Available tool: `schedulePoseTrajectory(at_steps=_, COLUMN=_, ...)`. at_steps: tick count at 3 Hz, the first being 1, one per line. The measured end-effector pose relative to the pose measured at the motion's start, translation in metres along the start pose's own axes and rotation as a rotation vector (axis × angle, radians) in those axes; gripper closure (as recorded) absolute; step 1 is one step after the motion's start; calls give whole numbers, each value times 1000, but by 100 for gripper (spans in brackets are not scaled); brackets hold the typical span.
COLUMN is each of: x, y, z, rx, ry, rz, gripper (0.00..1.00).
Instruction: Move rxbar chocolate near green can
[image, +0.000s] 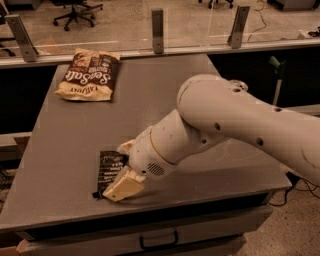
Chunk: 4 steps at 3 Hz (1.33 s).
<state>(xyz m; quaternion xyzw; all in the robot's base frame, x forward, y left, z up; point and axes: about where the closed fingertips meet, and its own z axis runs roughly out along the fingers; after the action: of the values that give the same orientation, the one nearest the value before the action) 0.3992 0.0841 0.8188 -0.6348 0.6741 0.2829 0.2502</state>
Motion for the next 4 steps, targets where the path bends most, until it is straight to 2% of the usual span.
schedulePoseTrajectory(at_steps=1, x=-2, y=0, z=-2, rx=1, ry=0, rz=0, gripper=100)
schedulePoseTrajectory(at_steps=2, x=-2, y=0, z=-2, rx=1, ry=0, rz=0, gripper=100)
schedulePoseTrajectory(at_steps=3, x=-15, y=0, z=-64, rx=136, ry=-26, rz=-39, gripper=100)
schedulePoseTrajectory(at_steps=4, x=-39, y=0, z=-156, rx=327, ry=-69, rz=-105, gripper=100)
